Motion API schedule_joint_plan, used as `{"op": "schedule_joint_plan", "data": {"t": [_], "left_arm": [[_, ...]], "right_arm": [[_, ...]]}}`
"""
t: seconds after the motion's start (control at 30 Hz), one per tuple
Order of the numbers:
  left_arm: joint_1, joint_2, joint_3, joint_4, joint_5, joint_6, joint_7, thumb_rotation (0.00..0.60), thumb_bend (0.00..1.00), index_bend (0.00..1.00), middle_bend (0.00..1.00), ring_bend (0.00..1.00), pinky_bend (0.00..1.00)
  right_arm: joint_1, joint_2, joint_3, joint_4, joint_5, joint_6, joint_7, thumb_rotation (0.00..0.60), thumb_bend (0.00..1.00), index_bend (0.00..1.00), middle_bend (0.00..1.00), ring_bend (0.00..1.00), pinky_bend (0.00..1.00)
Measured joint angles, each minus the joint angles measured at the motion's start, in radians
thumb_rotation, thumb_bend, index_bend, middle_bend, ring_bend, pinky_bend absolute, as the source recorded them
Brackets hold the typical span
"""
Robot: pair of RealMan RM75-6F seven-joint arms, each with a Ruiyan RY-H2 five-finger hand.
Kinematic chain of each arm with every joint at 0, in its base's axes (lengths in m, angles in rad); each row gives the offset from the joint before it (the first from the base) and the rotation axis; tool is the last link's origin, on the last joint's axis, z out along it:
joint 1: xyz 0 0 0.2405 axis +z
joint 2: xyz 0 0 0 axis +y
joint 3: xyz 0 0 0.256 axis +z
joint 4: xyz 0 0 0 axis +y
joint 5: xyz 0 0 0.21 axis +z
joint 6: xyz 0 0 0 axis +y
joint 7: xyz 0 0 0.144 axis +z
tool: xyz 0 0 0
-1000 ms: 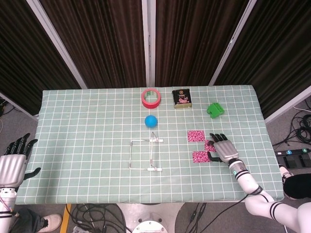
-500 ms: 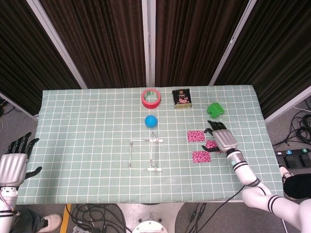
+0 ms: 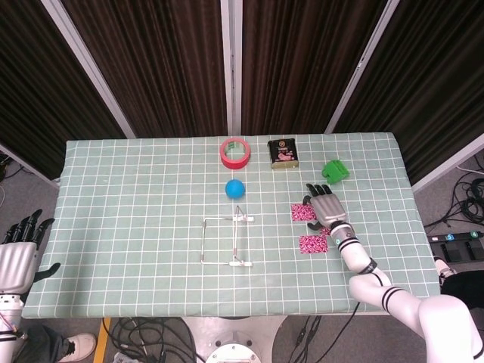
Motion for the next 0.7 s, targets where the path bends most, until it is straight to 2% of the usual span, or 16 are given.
{"op": "schedule_joint_plan", "data": {"t": [0.53, 0.7], "left_arm": [[0.002, -0.003, 0.000, 0.010, -0.002, -0.004, -0.013, 0.600, 0.08, 0.22, 0.16, 0.13, 0.19], [0.004, -0.004, 0.001, 0.015, -0.001, -0.002, -0.019, 0.600, 0.08, 0.22, 0.16, 0.13, 0.19]], "right_arm": [[0.030, -0.054, 0.003, 0.098, -0.010, -0.038, 0.017, 0.541, 0.13, 0.34, 0.02, 0.00, 0.00], [0.028, -0.062, 0.004, 0.107, -0.012, -0.033, 0.018, 0.552, 0.13, 0.43, 0.04, 0.00, 0.00]]}}
